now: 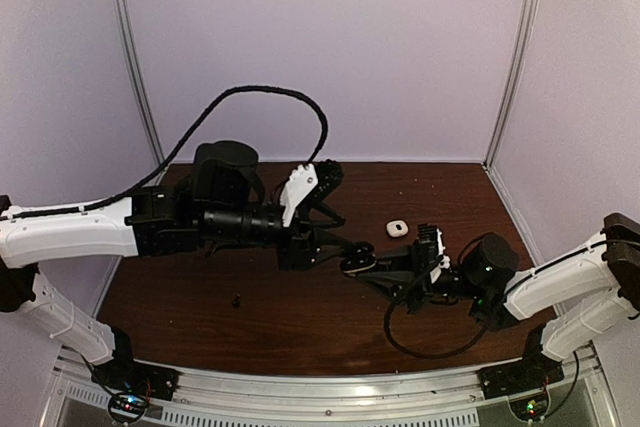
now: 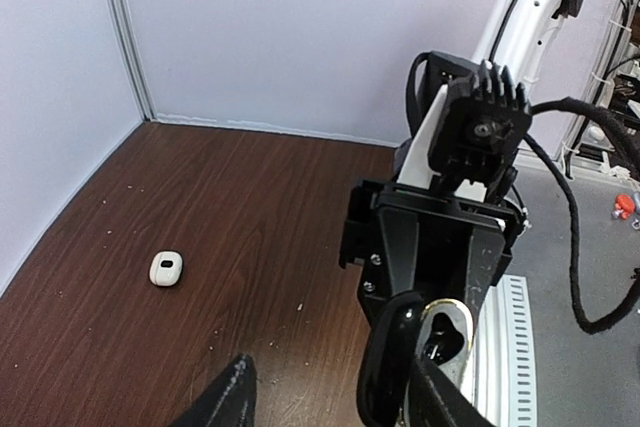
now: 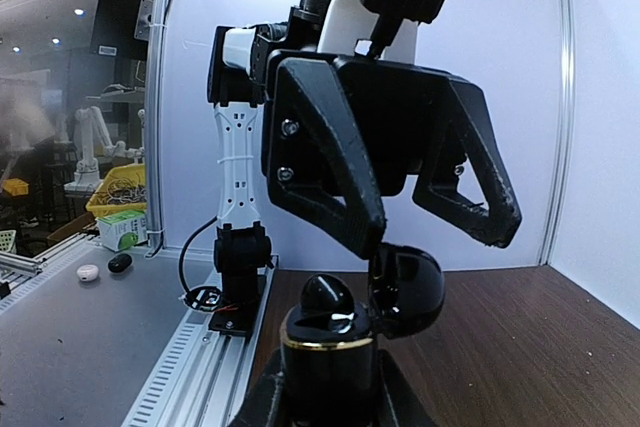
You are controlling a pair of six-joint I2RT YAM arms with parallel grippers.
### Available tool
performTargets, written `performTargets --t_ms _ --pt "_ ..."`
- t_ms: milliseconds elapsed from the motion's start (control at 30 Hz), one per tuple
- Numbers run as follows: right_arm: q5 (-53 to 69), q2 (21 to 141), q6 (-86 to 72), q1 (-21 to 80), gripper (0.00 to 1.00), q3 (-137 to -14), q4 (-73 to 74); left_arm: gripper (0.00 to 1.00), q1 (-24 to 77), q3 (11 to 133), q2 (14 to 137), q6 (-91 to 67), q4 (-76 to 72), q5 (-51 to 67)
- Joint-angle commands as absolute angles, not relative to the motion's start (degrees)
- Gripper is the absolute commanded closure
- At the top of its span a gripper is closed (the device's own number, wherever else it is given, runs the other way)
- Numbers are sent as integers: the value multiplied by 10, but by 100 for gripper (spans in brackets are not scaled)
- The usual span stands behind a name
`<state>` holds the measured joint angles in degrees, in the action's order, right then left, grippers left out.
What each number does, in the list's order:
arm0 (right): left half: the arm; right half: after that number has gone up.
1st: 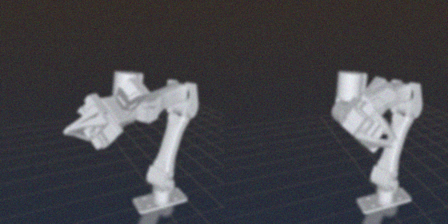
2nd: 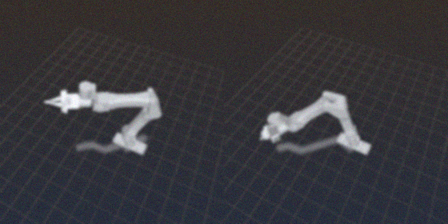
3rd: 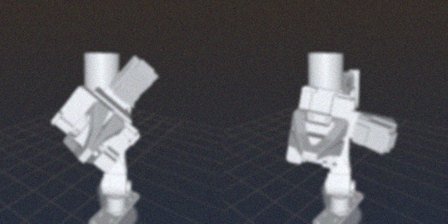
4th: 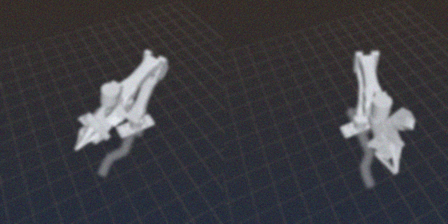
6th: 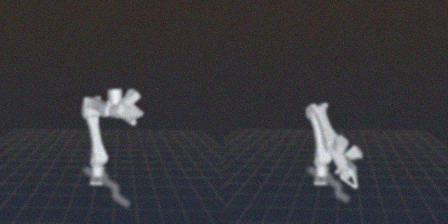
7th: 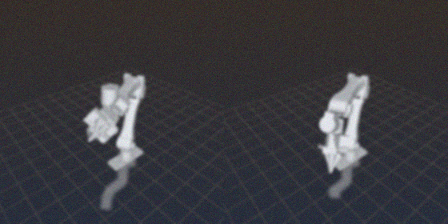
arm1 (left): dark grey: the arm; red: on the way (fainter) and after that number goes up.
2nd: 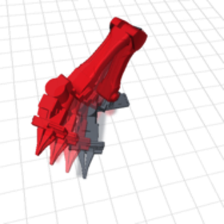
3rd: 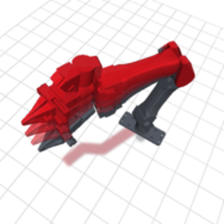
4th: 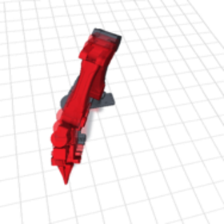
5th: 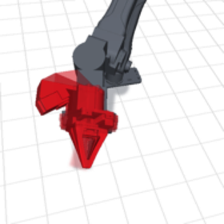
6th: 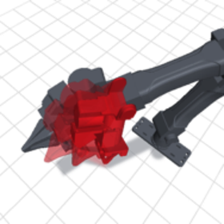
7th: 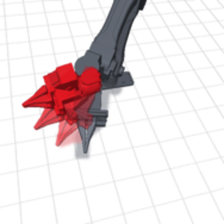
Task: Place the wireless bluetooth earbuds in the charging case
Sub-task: Open the charging case.
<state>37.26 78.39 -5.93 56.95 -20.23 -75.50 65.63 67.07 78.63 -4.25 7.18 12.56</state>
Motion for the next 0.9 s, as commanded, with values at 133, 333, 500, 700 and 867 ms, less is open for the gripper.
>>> performTargets --t_ms 133,333,500,700,867 --pt "364 778 -62 574 100 -186 -807 45 608 651 738 -97 20 126" --pt "355 780 -72 573 100 -173 -834 42 538 602 688 -187 28 96" --pt "353 783 -81 568 100 -166 -851 43 514 572 664 -185 50 167" --pt "342 775 -88 558 100 -156 -869 45 516 516 624 -220 86 66" --pt "351 770 -66 558 100 -166 -825 50 550 526 637 -205 29 201"
